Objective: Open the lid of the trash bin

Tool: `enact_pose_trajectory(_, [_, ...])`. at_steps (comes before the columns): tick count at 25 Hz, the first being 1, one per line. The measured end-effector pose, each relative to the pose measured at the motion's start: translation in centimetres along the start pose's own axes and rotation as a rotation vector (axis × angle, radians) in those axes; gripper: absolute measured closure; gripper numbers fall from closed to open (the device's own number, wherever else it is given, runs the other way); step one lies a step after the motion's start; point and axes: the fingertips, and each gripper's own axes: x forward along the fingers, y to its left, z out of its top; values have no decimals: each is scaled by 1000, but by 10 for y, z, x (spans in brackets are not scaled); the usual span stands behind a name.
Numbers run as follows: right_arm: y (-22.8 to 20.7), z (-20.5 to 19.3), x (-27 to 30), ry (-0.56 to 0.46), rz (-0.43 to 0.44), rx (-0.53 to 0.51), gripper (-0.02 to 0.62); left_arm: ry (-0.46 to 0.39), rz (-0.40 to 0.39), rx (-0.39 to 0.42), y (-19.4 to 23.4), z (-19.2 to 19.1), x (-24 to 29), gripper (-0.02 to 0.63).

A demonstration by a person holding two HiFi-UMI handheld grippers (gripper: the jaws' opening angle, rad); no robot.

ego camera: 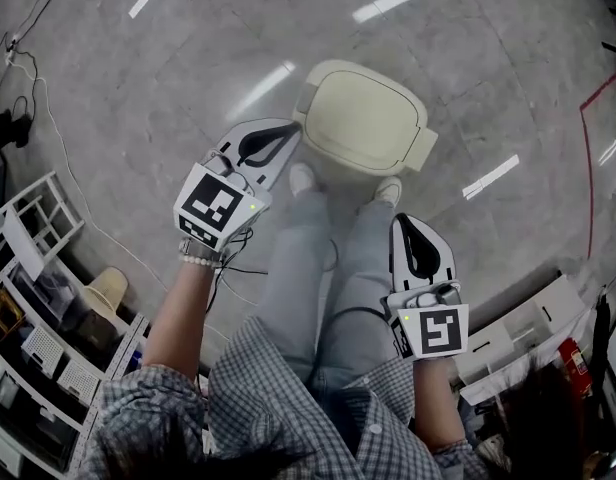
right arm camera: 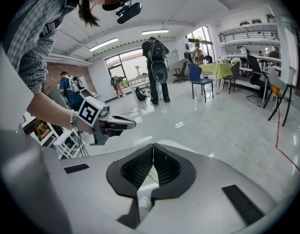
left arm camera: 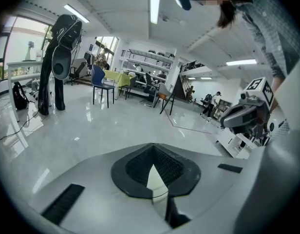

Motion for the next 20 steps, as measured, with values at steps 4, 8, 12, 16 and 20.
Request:
enact_pose_trajectory(4, [-3,-6,4,3,-4,10,575,37,-11,0,9,-20,16,601])
enact_pose_trajectory(8, [-6,-13,5,11,-13,26,575,69,-10,-13,15,-39,31,601])
enact_pose_trajectory(12, [-7,-19,10,17,-13,39,575,100,3,-19,25,-56,47,601])
enact_pose_trajectory(16, [-6,-23,13,24,-14,48,575,137,7,-24,32,-75,59,601])
enact_pose_trajectory(20, [-8,-27,14,33,-21,61,575,185,10,-41,40,-96,68,601])
